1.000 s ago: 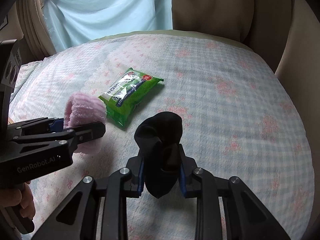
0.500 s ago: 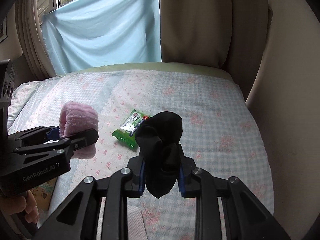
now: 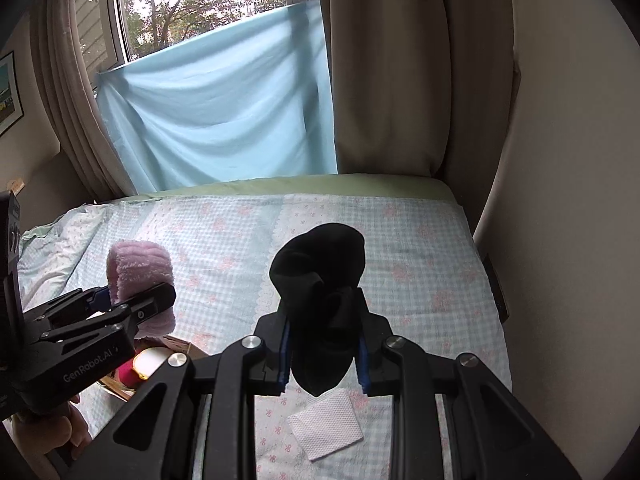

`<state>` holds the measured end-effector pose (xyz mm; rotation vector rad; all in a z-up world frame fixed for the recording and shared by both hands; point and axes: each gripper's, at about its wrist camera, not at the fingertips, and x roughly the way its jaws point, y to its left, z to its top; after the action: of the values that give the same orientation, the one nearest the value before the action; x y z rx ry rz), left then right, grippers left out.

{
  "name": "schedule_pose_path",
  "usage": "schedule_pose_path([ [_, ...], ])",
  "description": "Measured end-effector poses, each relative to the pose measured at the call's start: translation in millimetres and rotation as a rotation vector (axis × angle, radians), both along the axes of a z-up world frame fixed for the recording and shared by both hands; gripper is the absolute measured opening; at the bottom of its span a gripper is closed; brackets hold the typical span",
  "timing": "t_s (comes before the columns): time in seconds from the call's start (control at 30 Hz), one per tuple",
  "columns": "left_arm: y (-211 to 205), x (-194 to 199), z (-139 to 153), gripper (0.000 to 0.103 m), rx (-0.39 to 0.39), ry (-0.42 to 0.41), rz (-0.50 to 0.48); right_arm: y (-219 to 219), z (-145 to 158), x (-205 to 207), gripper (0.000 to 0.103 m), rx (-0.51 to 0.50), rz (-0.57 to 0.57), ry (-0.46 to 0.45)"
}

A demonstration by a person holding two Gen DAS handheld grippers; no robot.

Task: Organize soft objects
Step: 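Carry the pink hair tie and black scrunchie into the box and release both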

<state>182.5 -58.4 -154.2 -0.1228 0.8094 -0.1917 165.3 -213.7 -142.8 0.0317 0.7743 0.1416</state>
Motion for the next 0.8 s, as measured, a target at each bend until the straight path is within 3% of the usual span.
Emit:
schedule_pose_path([
  [0.23,69,-26,26,0.040,0.030,-0.004,-0.011,73,19,-22,0.023,0.009,0.037,0.003],
  [0.4,125,-36,26,0.040,0.037,0.026,-0.039,129,8,-30,0.023,0.010,0.042,0.031],
  [0.8,255,-24,-35,0.040,0.099,0.167,-0.070,252,-64,-24,0.023,0.060,0.019,0.219],
])
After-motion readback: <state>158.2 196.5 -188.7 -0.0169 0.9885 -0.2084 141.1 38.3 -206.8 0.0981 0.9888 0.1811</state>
